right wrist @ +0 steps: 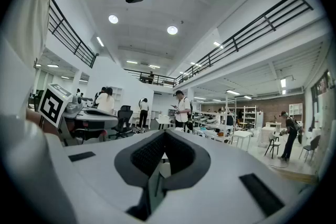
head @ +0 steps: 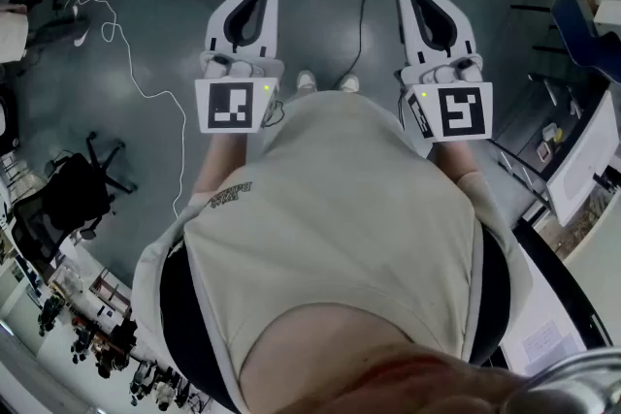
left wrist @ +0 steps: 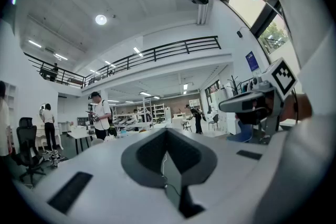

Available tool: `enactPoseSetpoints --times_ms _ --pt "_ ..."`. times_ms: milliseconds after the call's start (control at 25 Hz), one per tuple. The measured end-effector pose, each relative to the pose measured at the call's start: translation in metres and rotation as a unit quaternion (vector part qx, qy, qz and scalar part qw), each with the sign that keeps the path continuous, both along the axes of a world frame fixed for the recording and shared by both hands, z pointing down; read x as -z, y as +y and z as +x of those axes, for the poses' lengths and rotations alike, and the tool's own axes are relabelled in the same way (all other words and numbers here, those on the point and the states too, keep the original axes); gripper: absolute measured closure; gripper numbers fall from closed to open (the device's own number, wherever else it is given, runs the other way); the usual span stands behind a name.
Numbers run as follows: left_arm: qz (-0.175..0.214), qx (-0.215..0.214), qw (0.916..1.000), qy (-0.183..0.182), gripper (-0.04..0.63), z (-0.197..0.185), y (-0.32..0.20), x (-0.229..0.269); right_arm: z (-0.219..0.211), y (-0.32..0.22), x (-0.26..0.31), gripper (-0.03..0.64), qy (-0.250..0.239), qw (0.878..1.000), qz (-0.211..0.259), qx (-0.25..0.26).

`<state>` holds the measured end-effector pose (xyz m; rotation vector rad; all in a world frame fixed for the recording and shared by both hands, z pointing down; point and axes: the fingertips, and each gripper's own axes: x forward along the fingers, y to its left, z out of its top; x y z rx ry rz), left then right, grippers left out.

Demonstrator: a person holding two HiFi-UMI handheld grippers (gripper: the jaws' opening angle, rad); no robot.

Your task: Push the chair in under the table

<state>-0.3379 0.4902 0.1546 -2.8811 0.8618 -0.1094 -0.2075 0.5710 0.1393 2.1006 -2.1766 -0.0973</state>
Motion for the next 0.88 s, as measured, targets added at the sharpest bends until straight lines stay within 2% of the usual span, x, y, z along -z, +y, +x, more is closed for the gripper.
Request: enactPoseSetpoints --times_ms 560,880 --pt "-0.003 0.0 0.9999 -0.011 0.584 0.013 0.019 -0.004 0.015 0.017 -0.002 0.607 -0.007 1.0 0.006 0.003" --pt "0.007 0.018 0.9997 -0.013 0.584 0.022 0.034 -0.006 0.026 0.031 -0.01 0.607 -0.01 1.0 0.006 0.021"
